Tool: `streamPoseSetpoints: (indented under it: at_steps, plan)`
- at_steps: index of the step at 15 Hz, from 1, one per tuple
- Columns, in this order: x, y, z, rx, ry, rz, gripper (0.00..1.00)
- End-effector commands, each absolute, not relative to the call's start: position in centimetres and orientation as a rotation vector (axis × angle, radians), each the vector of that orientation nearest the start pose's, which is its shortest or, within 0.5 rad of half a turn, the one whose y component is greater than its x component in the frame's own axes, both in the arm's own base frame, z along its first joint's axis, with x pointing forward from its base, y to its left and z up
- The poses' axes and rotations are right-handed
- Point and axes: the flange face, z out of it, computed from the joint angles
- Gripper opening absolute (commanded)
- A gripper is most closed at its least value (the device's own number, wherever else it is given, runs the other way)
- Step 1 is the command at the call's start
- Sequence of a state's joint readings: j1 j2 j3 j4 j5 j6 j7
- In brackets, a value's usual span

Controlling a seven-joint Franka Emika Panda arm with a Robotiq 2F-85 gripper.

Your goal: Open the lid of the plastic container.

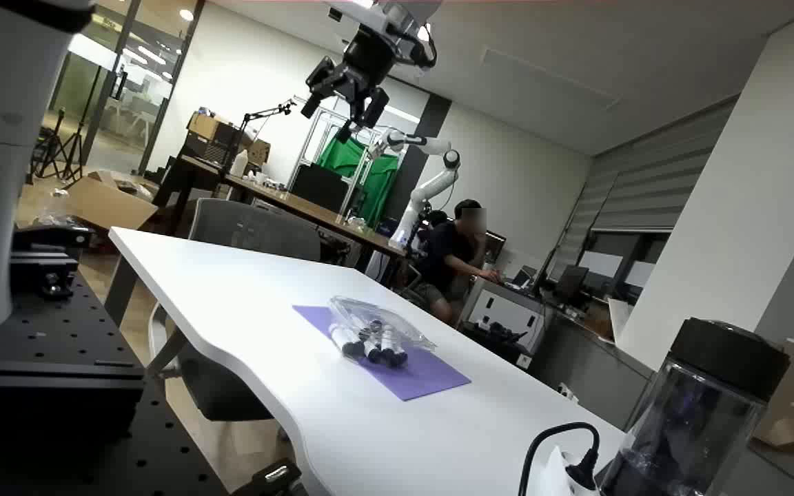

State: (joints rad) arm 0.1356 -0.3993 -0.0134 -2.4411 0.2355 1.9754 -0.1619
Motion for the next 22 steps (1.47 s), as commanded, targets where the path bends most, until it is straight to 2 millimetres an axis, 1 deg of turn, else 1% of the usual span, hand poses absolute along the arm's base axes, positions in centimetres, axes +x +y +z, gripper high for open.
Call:
streamPoseSetpoints:
  at_steps: [1, 8, 9, 11, 13, 15, 19, 21, 22]
  plan:
    - [41.0, 6.5, 44.5, -2.908, -0.27, 0.092, 1.0]
    - [41.0, 6.5, 44.5, -2.908, -0.27, 0.092, 1.0]
    - [42.1, 5.4, 44.1, -2.923, -0.246, 0.035, 1.0]
    - [44.6, 2.7, 43.5, -2.947, -0.196, -0.08, 1.0]
    - [47.7, -1.5, 42.0, -2.997, -0.106, -0.19, 1.0]
    - [50.2, -5.6, 40.0, -3.035, 0.001, -0.263, 1.0]
    - [55.0, -13.7, 35.4, -3.076, 0.259, -0.336, 1.0]
    - [57.2, -17.0, 33.3, -3.06, 0.365, -0.339, 1.0]
    - [58.1, -18.2, 32.5, -3.047, 0.411, -0.332, 1.0]
